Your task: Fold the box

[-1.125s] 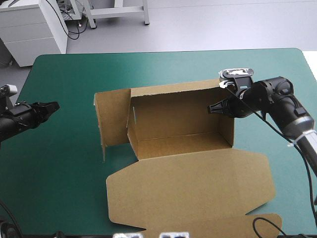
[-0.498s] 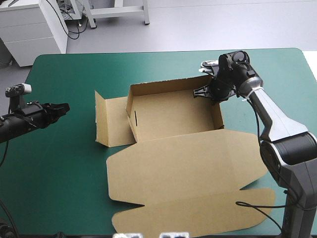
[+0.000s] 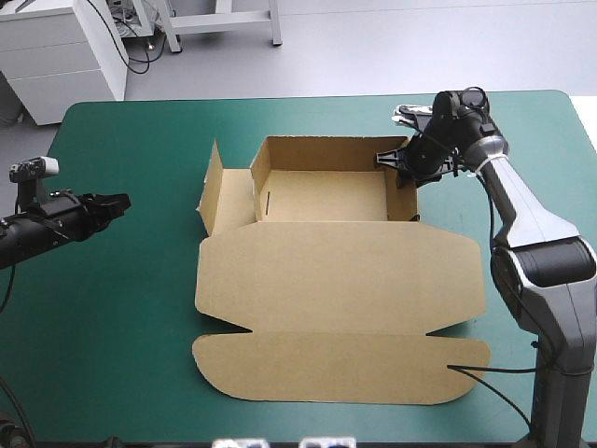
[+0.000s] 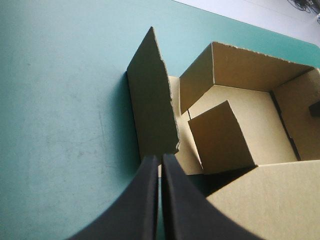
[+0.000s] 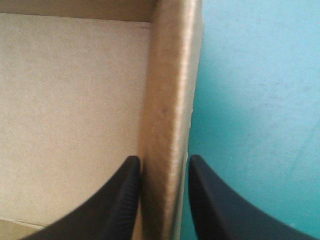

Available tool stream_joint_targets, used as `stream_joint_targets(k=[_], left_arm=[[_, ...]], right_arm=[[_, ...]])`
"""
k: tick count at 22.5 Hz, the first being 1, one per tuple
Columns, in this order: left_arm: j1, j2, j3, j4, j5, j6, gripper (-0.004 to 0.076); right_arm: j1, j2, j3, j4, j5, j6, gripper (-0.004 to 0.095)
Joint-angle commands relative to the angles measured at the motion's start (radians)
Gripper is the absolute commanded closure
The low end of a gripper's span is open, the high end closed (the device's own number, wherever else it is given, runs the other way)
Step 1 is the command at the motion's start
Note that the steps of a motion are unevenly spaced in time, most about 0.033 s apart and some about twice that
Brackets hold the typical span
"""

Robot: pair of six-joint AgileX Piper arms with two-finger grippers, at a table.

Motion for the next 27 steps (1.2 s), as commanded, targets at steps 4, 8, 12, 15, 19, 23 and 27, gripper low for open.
stream_joint_targets(k=[4, 8, 12, 15, 19, 23, 27], left_arm=[[-0.004, -0.024, -0.032, -0.06, -0.004, 0.002, 0.0715], [-0.004, -0.024, -0.032, -0.059, -0.004, 0.002, 0.0715], [-0.004, -0.024, -0.032, -0.059, -0.009, 0.002, 0.0715], [-0.004, -0.024, -0.032, -0.059, -0.009, -0.001, 0.0715], [-0.004, -0.024, -0.032, -0.059, -0.009, -0.001, 0.0715], [-0.004, -0.024, -0.032, -0.059, -0.009, -0.001, 0.0715], [-0.004, -0.024, -0.032, -0.059, -0.007, -0.001, 0.0715]], right_arm=[[-0.012, -0.059, -0.034, 0.038, 0.005, -0.024, 0.0189], [-0.012, -0.076, -0.072, 0.069, 0.005, -0.013, 0.0117], [-0.012, -0.176, -0.07, 0.064, 0.007, -0.001, 0.0118], [-0.008, -0.233, -0.07, 0.075, 0.007, 0.006, 0.0125], [-0.001, -0.279, -0.07, 0.093, 0.007, 0.018, 0.0125], [-0.001, -0.327, 0.067, 0.091, 0.007, 0.023, 0.0125], [-0.001, -0.339, 0.206, 0.091, 0.005, 0.002, 0.0125]])
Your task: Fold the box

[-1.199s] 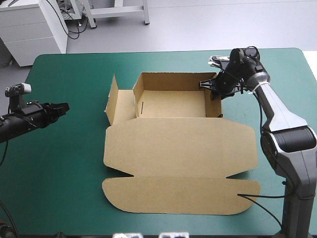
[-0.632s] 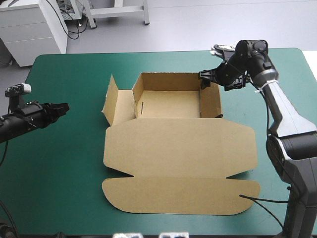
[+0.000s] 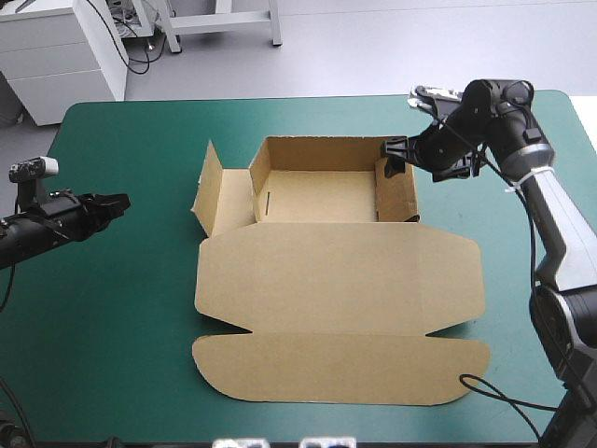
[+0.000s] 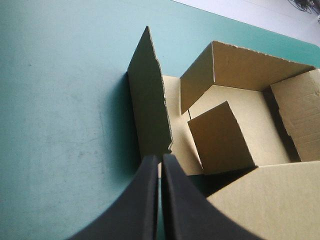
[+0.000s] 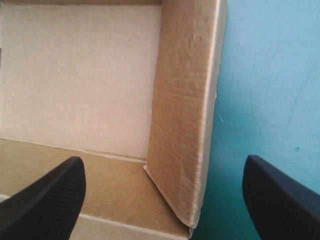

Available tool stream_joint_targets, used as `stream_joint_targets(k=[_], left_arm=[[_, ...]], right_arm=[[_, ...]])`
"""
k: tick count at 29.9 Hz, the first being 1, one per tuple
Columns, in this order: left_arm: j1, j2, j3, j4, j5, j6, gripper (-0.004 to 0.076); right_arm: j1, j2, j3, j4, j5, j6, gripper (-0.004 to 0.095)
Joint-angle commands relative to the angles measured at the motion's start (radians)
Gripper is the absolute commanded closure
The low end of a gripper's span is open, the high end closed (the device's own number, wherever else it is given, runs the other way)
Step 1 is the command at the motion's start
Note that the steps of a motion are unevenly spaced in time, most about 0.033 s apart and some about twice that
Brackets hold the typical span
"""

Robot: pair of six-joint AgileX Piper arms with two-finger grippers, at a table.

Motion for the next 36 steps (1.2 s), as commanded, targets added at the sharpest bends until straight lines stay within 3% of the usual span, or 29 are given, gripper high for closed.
stream_joint_targets(k=[1, 16, 18, 20, 24, 26, 36], left_arm=[[-0.004, -0.024, -0.032, -0.059, -0.004, -0.001, 0.0715], [-0.004, -0.024, -0.032, -0.041, -0.023, -0.009, 0.0715], [-0.004, -0.024, -0.032, -0.041, -0.023, -0.009, 0.0715], [-0.004, -0.024, -0.032, -0.041, -0.021, -0.009, 0.0715], [-0.004, -0.024, -0.032, -0.041, -0.006, -0.009, 0.0715], [-0.004, -0.024, -0.032, -0.041, -0.006, -0.009, 0.0715], [-0.004, -0.024, -0.032, -0.023, 0.011, -0.009, 0.0715]], right_arm=[[0.0, -0.056, 0.053, 0.015, -0.001, -0.016, 0.0125], [0.0, 0.083, 0.092, -0.001, -0.058, -0.014, 0.0152], [0.0, 0.093, 0.092, -0.005, -0.058, -0.014, 0.0213], [0.0, 0.093, 0.09, -0.008, -0.058, -0.031, 0.0344], [-0.002, 0.083, 0.088, -0.012, -0.049, -0.074, 0.0773], [-0.002, 0.075, 0.086, -0.022, -0.03, -0.103, 0.0925], [-0.002, 0.069, 0.071, -0.026, 0.001, -0.183, 0.0927]])
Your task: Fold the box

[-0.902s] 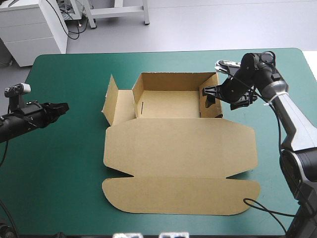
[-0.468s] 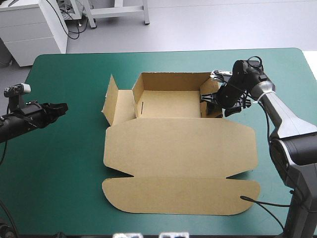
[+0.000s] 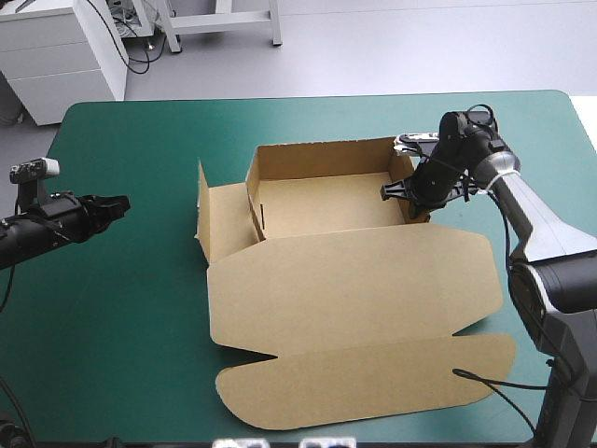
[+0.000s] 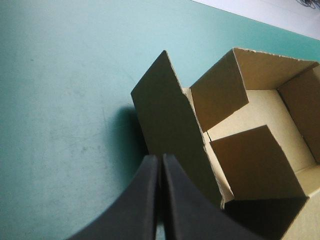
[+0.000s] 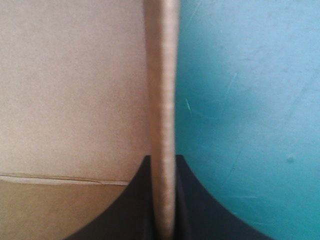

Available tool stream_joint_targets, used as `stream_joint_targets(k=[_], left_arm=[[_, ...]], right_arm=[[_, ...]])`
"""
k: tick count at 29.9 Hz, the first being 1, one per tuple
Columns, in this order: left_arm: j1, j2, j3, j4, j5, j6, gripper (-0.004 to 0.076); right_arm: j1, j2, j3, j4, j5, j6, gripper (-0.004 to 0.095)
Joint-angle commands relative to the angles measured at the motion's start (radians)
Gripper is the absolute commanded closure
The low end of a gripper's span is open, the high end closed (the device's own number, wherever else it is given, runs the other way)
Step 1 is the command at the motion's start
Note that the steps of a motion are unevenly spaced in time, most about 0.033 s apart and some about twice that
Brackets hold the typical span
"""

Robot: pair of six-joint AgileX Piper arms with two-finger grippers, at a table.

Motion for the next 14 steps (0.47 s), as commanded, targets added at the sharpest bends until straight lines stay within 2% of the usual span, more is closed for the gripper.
stream_joint_targets(k=[1, 6, 14], left_arm=[[-0.004, -0.024, -0.032, -0.039, 0.007, -0.001, 0.0715], [-0.004, -0.024, -0.032, -0.04, -0.013, -0.001, 0.0715], [-0.004, -0.003, -0.032, -0.043, -0.108, -0.001, 0.0715]], right_arm=[[-0.003, -0.07, -0.035, 0.041, 0.017, -0.046, 0.0927], [-0.006, -0.093, -0.036, -0.01, 0.017, -0.061, 0.0927], [-0.097, -0.268, -0.035, 0.067, 0.017, -0.142, 0.0927]])
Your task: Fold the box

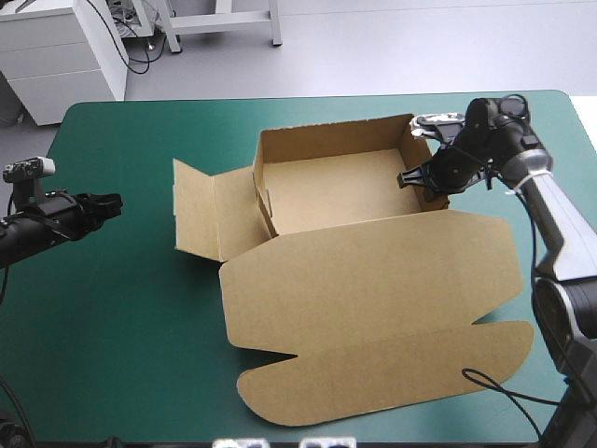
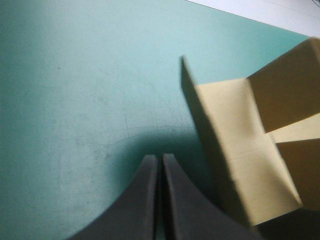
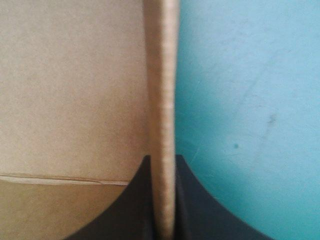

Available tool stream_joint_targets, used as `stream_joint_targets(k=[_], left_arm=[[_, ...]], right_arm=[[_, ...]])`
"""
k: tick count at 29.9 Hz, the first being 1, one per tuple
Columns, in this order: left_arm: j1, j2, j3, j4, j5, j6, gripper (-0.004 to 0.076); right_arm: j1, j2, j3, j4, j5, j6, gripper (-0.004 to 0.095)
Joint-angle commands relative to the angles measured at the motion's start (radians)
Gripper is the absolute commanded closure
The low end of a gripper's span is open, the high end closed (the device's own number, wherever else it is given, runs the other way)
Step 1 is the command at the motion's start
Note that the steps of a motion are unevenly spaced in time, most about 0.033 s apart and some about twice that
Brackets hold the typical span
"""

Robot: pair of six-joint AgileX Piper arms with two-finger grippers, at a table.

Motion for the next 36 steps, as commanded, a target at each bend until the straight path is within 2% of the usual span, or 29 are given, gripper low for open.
stream_joint_targets(k=[1, 7, 11, 15, 18, 22, 29, 36], left_arm=[[-0.004, 0.003, -0.032, -0.069, -0.04, -0.001, 0.0715], [-0.002, 0.101, -0.032, -0.161, -0.028, -0.001, 0.0715], [-0.007, 0.168, -0.032, -0.22, 0.073, 0.006, 0.0715], [-0.093, 0.235, -0.032, -0.319, 0.142, 0.006, 0.0725], [-0.2, 0.27, -0.032, -0.348, 0.141, 0.006, 0.0731], [-0.316, 0.278, -0.032, -0.345, 0.1, 0.006, 0.0731], [-0.373, 0.277, -0.038, -0.368, 0.095, 0.006, 0.0731], [-0.392, 0.229, -0.043, -0.367, 0.039, 0.002, 0.0731]], right_arm=[[-0.05, -0.157, -0.032, 0.078, 0.013, -0.055, 0.0927], [-0.148, -0.292, -0.032, 0.178, 0.013, -0.126, 0.0927], [-0.161, -0.335, -0.032, 0.288, 0.013, -0.197, 0.0927], [-0.161, -0.331, -0.032, 0.404, 0.013, -0.244, 0.0927], [-0.161, -0.312, -0.032, 0.436, 0.011, -0.246, 0.0926], [-0.159, -0.289, -0.032, 0.437, 0.011, -0.241, 0.0925], [-0.124, -0.243, -0.03, 0.409, 0.007, -0.231, 0.0921], [-0.04, -0.204, -0.03, 0.209, -0.022, -0.154, 0.0921]])
